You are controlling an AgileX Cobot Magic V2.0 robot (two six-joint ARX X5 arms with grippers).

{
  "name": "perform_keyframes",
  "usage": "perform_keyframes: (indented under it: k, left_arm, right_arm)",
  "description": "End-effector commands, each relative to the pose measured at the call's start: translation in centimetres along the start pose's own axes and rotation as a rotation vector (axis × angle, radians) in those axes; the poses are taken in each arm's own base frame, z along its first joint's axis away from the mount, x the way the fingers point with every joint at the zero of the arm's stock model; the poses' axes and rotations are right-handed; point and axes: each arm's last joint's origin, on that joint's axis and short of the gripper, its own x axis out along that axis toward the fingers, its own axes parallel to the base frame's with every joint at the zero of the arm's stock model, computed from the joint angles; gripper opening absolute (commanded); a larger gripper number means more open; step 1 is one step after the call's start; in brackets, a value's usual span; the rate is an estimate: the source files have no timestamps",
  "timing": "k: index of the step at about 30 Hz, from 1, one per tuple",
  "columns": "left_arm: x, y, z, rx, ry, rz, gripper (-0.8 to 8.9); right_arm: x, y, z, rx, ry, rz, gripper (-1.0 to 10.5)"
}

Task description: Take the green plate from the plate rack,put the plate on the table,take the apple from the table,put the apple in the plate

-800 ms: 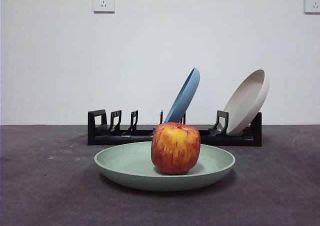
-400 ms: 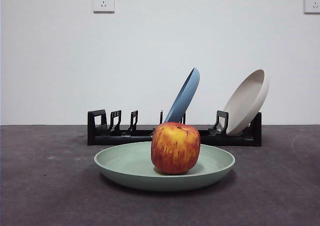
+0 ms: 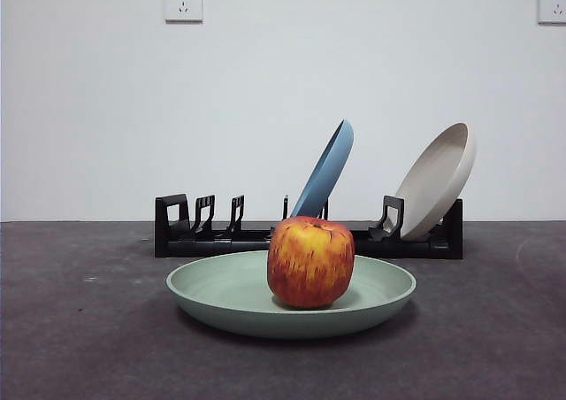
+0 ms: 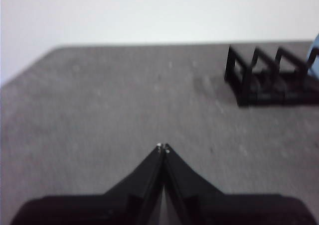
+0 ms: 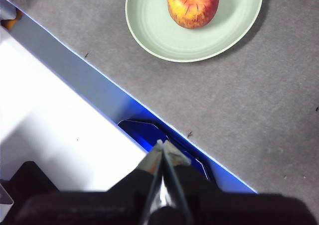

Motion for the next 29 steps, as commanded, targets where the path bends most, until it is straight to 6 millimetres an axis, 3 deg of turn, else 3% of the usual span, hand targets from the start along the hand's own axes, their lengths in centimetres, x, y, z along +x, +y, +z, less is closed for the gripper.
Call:
perform_keyframes:
  k: [1, 23, 26, 29]
  left_arm:
    - [0.1, 0.0, -0.4, -0.065, 0.007, -0.002, -0.03]
    - [0.1, 0.0, -0.4, -0.063, 0.007, 0.007, -0.03]
    - [0.1, 0.0, -0.4, -0.063, 0.006, 0.007, -0.03]
    - [0.1, 0.0, -0.4, -0.063, 0.007, 0.007, -0.03]
  right_arm:
    - [-0.1, 0.0, 0.0, 0.004, -0.006, 0.000, 0.0]
    - [-0.2, 0.0, 0.0, 0.001, -0.013, -0.006, 0.0]
    - [-0.9, -0.5, 0.0, -0.067, -0.089, -0.056, 0.0]
    - [-2.2, -1.3, 0.5, -0.036, -0.275, -0.114, 0.0]
